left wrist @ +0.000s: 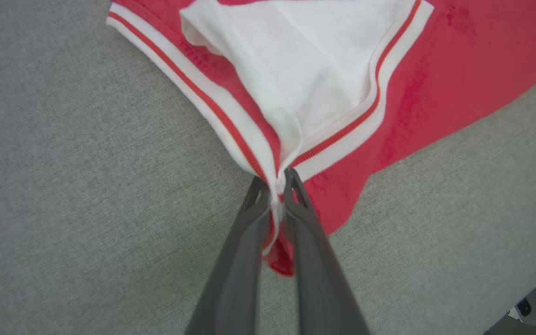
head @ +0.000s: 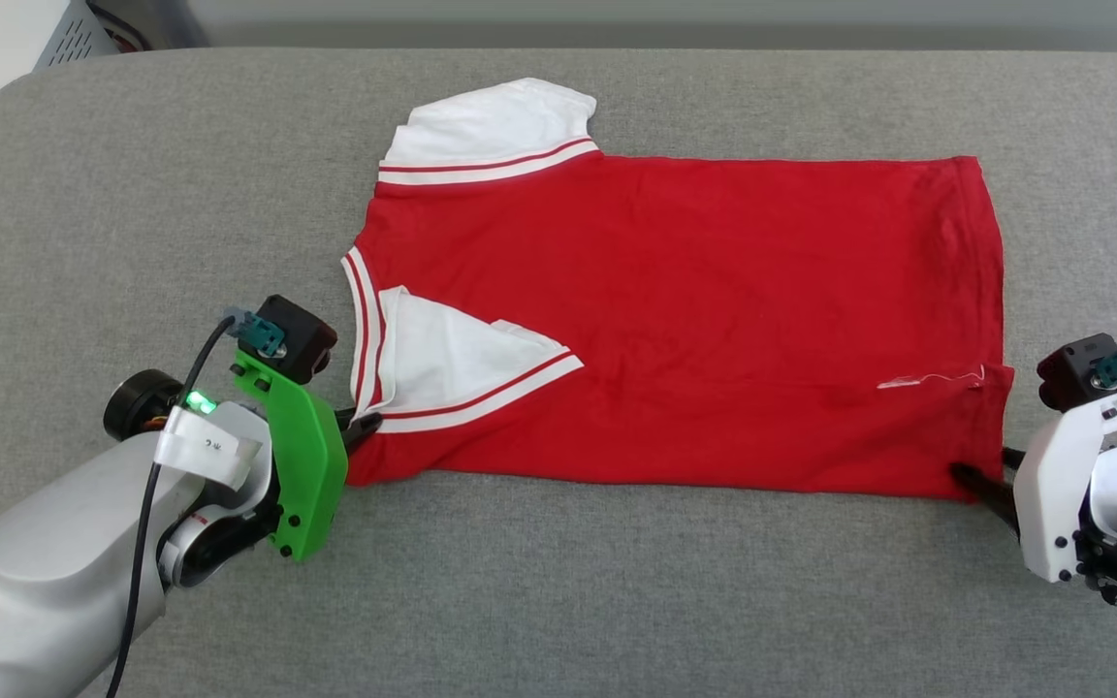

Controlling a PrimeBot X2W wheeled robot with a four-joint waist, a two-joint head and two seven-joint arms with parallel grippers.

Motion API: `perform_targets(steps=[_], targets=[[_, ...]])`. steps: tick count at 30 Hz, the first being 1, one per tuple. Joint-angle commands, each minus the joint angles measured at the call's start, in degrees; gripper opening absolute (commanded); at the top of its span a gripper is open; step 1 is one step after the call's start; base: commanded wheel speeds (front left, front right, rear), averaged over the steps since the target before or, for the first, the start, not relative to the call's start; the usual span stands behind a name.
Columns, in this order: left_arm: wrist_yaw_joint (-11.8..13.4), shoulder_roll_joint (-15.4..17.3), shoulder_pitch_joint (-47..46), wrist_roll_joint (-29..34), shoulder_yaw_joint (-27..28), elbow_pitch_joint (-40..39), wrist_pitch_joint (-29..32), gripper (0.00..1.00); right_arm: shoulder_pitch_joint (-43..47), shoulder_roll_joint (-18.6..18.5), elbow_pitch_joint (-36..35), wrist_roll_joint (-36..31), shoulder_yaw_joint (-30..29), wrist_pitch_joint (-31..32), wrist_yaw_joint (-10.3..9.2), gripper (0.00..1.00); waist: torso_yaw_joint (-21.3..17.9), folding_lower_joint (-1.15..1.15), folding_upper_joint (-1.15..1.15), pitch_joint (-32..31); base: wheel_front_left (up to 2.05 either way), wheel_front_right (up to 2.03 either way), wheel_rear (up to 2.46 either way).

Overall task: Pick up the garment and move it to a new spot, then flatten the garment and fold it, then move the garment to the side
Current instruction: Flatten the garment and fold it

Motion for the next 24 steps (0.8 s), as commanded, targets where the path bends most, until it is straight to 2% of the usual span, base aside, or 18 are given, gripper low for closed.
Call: perform_targets(steps=[1,7,12,16,24], targets=[[-0.2,-0.2,0.6,0.5,-0.1,0.4,-0.5,0.00,0.9,1.8,0.9,0.6,2.7,-0.6,0.05,0.00,-0.2,0.00,0.00,-0.4,0.00,0.00,0.00],[-0.7,-0.3,2.0,-0.2,-0.5,1.8,-1.0,0.00,0.9,-0.5,-0.3,2.0,3.6,-6.5,0.05,0.00,-0.6,0.00,0.00,-3.5,0.00,0.00,0.00],[-1.1,0.9,2.8,-0.6,-0.3,1.3,-1.9,0.00,2.8,-2.9,-3.7,2.8,3.0,-9.9,0.05,0.00,-0.8,0.00,0.00,-6.5,0.00,0.00,0.00],[-1.0,2.7,4.2,-1.4,-0.4,-0.4,-1.9,0.00,5.5,-5.3,-7.1,3.5,1.4,-10.4,0.05,0.00,-1.1,0.00,0.00,-8.7,0.00,0.00,0.00],[1.0,5.7,8.9,-1.9,-1.8,-5.6,-1.7,0.00,14.0,-8.5,-13.0,4.6,-4.0,-9.0,0.05,0.00,-1.1,0.00,0.00,-10.8,0.00,0.00,0.00]])
